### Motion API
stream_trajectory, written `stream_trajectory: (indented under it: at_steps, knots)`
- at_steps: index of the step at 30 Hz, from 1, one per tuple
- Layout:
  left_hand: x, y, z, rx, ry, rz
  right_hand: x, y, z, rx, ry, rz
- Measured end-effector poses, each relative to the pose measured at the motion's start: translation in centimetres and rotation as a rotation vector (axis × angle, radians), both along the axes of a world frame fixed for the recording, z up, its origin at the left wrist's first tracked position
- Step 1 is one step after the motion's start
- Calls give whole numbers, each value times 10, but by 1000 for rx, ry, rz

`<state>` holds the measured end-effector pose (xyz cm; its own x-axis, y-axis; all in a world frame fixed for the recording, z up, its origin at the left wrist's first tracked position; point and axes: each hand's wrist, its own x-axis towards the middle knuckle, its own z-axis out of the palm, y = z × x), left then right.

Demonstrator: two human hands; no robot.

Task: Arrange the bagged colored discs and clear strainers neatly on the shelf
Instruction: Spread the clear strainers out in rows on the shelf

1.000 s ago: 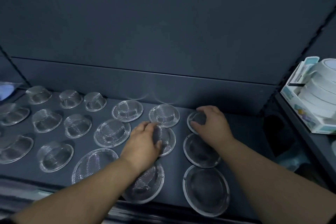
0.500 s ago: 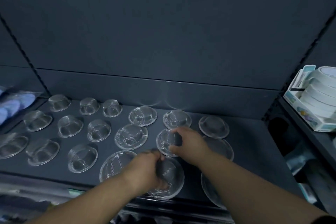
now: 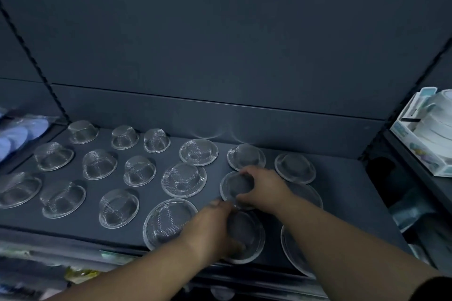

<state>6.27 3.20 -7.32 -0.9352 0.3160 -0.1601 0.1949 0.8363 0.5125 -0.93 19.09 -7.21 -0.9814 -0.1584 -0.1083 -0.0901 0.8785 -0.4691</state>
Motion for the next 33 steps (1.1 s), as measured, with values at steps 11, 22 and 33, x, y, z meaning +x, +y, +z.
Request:
stream_trajectory:
  at_steps: [11,22,33]
  knots:
    - [1,5,-6,38,30,-11,11,8,-7,-46,64,9]
    - [-12,-53,1,-20,152,243,11,-18,5,-83,160,57]
    - [-6,-128,-9,20,15,-48,5,-111,5,-27,111,75]
